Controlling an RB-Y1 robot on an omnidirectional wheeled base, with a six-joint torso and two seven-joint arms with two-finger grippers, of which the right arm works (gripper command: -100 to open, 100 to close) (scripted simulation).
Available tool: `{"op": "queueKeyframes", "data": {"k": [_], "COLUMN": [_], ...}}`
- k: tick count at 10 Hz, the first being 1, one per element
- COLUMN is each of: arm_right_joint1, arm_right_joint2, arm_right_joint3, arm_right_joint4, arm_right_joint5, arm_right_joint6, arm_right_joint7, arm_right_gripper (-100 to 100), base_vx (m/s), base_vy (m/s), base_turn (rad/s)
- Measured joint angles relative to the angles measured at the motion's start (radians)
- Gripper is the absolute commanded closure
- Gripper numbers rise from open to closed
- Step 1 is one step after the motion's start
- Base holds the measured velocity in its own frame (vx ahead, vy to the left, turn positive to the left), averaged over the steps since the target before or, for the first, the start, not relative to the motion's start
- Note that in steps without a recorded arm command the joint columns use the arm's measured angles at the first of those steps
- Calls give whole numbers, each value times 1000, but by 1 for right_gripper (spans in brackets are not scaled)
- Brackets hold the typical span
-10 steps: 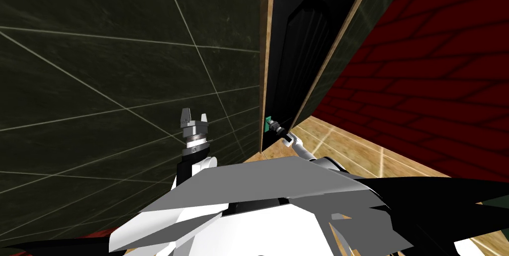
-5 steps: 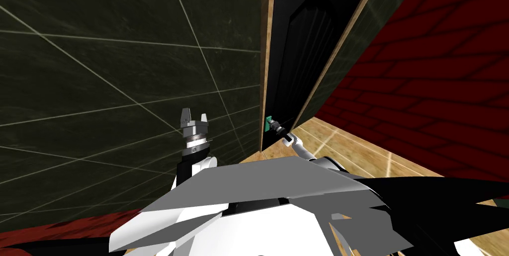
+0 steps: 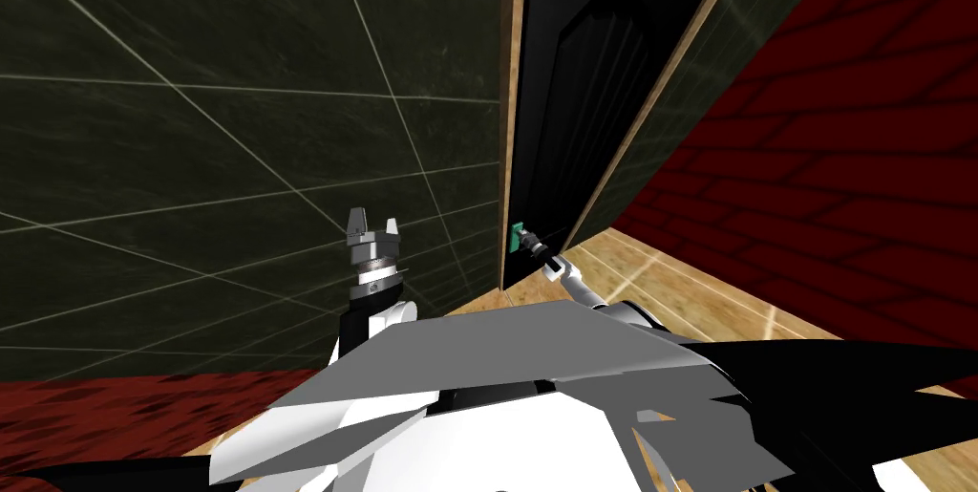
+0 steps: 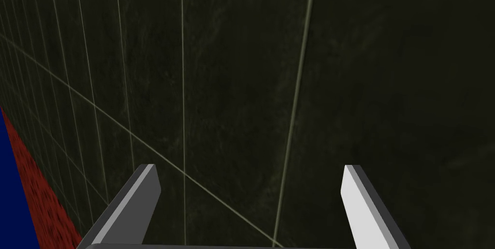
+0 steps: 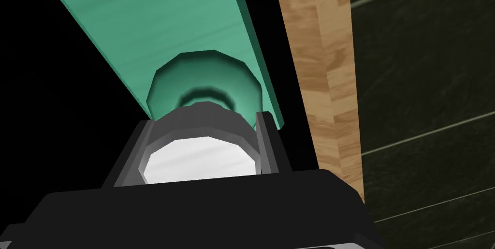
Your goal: Pull the door open
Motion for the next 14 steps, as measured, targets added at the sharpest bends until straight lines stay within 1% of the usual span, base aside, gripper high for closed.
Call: {"op": "queueKeyframes", "data": {"k": [5, 11, 13, 14], "arm_right_joint1": [-2, -4, -7, -6], "arm_right_joint2": [1, 2, 4, 3], "arm_right_joint3": [-1, -5, -4, -6], "arm_right_joint4": [2, 6, 11, 11], "arm_right_joint5": [-89, -217, -243, -265], "arm_right_joint6": [11, 28, 31, 32], "arm_right_joint7": [-121, -289, -329, -356], "arm_right_gripper": [100, 100, 100, 100], "base_vx": [-63, -74, -50, -80], "base_vy": [-69, -70, -56, -74], "base_turn": [129, 133, 126, 151]}}
